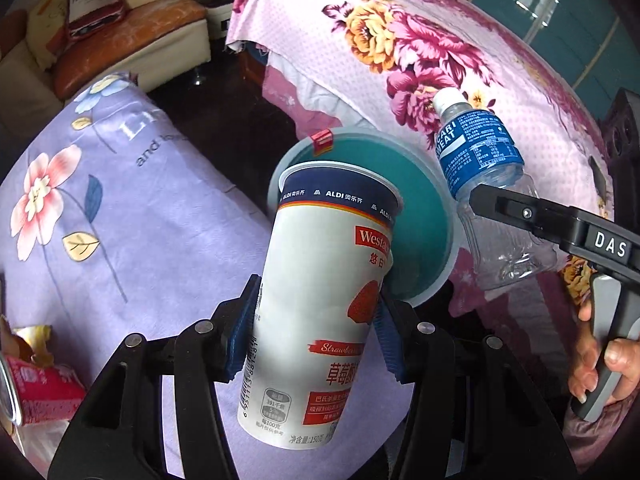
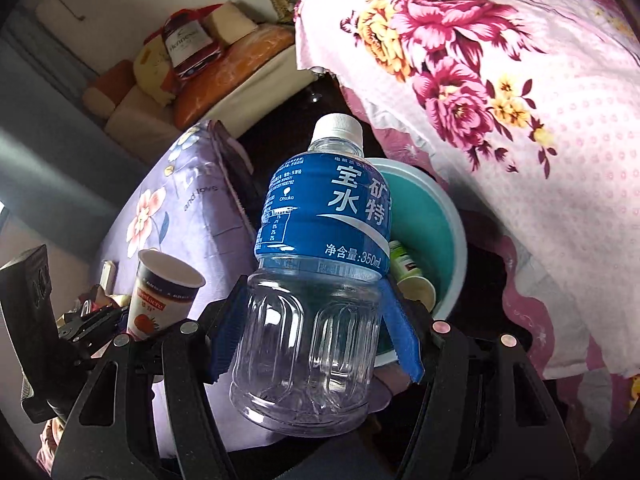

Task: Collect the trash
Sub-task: 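Drop the bottle and strawberry cup into the teal bin, opening both grippers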

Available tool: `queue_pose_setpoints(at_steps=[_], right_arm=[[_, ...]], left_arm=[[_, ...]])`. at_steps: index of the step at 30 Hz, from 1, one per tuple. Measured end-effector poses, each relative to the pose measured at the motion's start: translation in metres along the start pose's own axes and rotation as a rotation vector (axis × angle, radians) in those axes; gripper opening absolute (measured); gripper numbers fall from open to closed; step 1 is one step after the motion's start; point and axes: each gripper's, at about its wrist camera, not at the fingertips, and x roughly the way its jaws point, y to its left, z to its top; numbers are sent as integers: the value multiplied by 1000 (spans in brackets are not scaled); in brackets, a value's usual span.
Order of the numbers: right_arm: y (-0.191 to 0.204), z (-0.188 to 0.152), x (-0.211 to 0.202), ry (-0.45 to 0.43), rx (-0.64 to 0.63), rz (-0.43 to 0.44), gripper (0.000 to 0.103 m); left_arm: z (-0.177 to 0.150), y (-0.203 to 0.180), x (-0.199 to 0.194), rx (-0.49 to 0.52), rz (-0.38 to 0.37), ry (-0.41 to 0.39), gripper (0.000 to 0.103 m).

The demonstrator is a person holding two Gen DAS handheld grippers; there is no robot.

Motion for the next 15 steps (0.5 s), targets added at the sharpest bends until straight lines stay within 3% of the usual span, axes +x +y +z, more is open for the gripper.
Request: queue_pose_setpoints(at_steps=[9, 13, 15], right_arm=[[-22, 3, 14, 23, 33, -27, 62], [-22, 3, 21, 37, 35, -30, 62], [-19, 3, 24, 44, 33, -29, 62]], left_arm=[[21, -15, 43, 17, 15, 47, 56], [21, -7, 44, -3, 43, 34, 78], [21, -3, 43, -12, 46, 30, 80]])
